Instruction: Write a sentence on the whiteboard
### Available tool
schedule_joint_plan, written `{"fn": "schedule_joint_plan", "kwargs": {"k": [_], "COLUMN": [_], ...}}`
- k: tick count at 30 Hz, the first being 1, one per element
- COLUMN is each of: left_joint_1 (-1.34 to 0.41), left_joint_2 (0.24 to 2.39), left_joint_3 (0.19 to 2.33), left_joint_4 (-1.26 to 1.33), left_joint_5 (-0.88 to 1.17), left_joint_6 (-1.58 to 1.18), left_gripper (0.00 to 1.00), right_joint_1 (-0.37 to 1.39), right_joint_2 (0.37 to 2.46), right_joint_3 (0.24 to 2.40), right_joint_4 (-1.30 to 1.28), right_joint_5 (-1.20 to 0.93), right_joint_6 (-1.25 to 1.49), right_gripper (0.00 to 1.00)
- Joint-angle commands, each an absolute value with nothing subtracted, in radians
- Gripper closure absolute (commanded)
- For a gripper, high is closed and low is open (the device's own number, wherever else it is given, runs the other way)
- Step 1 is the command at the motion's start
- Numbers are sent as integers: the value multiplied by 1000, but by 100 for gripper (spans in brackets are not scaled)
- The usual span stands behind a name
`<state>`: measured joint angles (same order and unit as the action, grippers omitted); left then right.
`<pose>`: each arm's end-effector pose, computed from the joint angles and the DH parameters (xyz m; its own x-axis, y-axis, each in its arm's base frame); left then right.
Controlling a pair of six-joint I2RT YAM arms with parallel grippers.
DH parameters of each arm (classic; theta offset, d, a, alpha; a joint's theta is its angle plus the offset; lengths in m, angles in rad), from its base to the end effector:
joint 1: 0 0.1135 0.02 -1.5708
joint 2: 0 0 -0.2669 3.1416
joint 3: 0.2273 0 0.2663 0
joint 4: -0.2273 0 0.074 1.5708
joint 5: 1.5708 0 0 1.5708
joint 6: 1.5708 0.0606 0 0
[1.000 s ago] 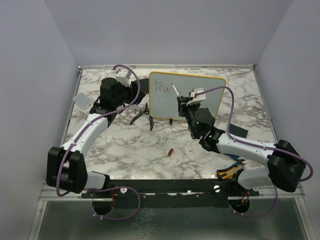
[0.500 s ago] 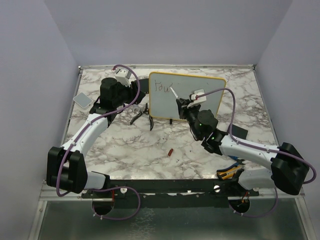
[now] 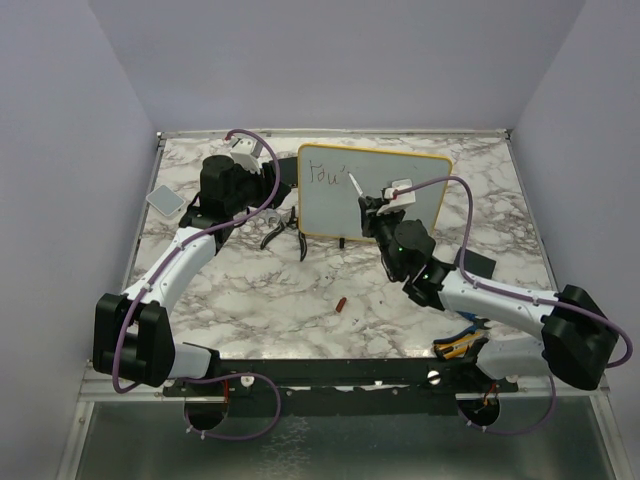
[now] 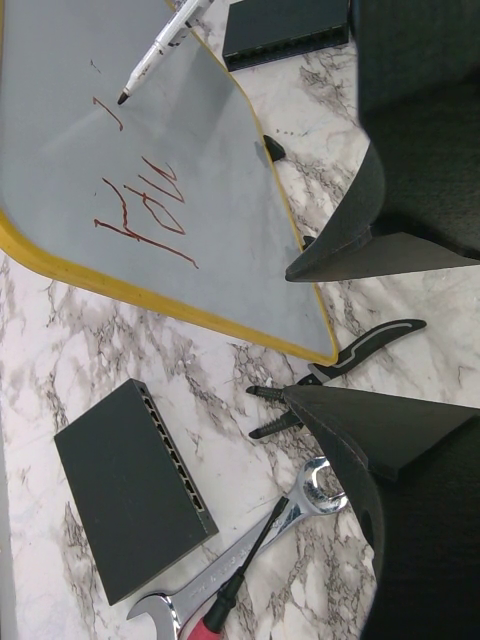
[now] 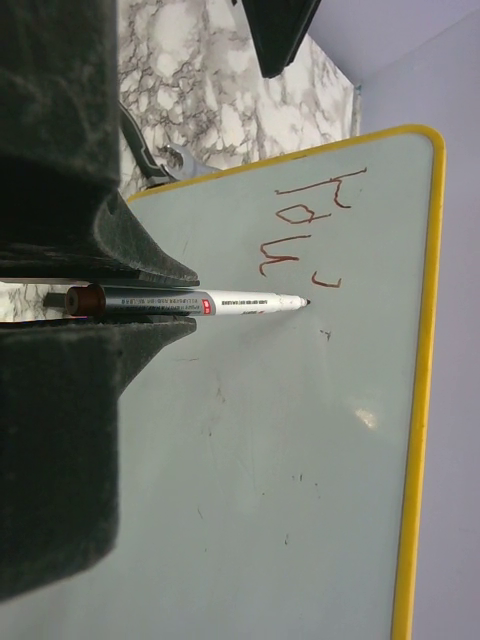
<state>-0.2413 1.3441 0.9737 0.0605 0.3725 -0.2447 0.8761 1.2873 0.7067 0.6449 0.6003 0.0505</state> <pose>0.3325 -0.1045 0.2958 -0.4228 -0.1283 -0.8971 0.4708 0.8148 -0.3384 0.2305 0.2231 0.2856 0.0273 0.0978 -0.9948 -0.2748 0.9576 0.0866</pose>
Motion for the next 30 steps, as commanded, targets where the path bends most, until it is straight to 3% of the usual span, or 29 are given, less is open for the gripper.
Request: {"fn": "schedule_joint_plan", "kwargs": {"k": [1, 30], "left_joint_1": [-234, -234], "left_joint_2": [1312, 1305], "left_joint_3": [965, 965], "left_joint_4": [73, 74], "left_joint_5": [358, 359], "left_joint_6": [-234, -234], "left_gripper": [53, 53], "right_joint_1": [877, 877], "right_joint_2": [1318, 1300], "right_joint_3": [712, 685], "right_joint_4": [647, 570], "right_joint_5": [646, 700], "right_joint_6": [34, 99], "right_gripper": [100, 100]}}
